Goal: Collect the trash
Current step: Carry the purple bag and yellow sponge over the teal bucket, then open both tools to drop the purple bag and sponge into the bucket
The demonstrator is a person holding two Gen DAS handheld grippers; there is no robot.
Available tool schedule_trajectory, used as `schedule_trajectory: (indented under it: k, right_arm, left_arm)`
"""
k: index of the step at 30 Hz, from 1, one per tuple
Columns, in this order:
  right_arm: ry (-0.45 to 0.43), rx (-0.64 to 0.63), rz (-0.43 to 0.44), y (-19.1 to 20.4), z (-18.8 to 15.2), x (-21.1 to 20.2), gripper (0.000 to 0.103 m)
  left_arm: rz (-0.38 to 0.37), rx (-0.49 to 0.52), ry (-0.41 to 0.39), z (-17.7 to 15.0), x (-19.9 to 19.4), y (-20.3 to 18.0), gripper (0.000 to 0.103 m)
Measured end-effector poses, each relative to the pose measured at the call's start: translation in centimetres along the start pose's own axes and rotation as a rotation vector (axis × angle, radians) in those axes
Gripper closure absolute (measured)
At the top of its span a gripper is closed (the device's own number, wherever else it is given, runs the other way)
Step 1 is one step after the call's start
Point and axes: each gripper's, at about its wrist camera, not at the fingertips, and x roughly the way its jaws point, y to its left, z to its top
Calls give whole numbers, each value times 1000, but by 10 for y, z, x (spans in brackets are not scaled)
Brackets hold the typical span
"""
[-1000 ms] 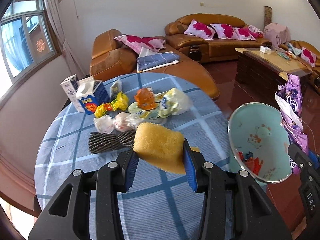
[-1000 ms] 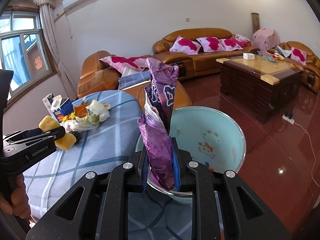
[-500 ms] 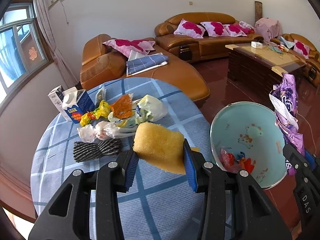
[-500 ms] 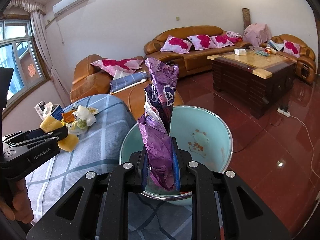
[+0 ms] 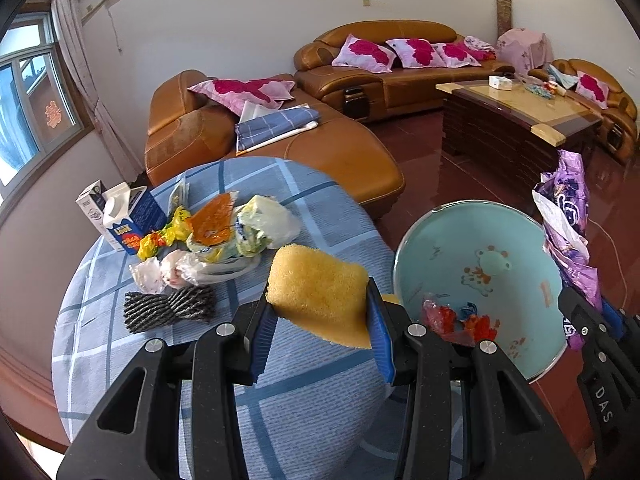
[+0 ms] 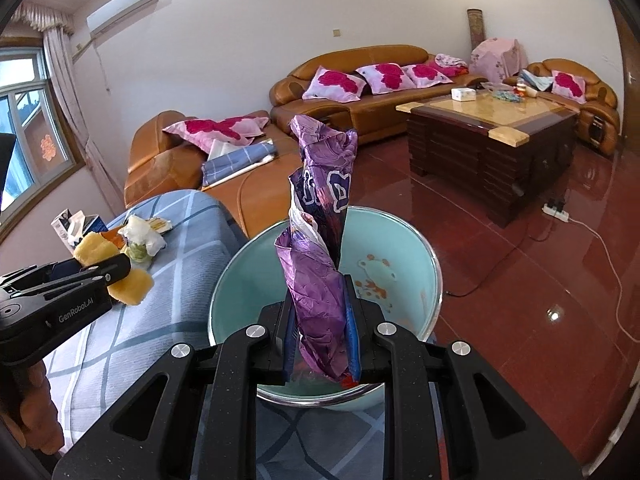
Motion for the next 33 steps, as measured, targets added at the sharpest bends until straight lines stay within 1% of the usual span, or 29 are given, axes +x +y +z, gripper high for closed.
schedule_trajectory:
  k: [9,19,28,33]
  right_arm:
    - [17,13,-28,-7,-1,10,82]
    - [62,35,-77,-17,-5,28,82]
    - [104,22,-79,-15,-11,42,82]
    - [105,30,-74,-19,-10,44,82]
  left_arm:
    - [-28,13,20,5,12,-10,61]
    - [-80,39,43,10,30,-30,61]
    - [-107,64,58,14,43,-47,61]
    - [-120,65,66,15,47,-51,61]
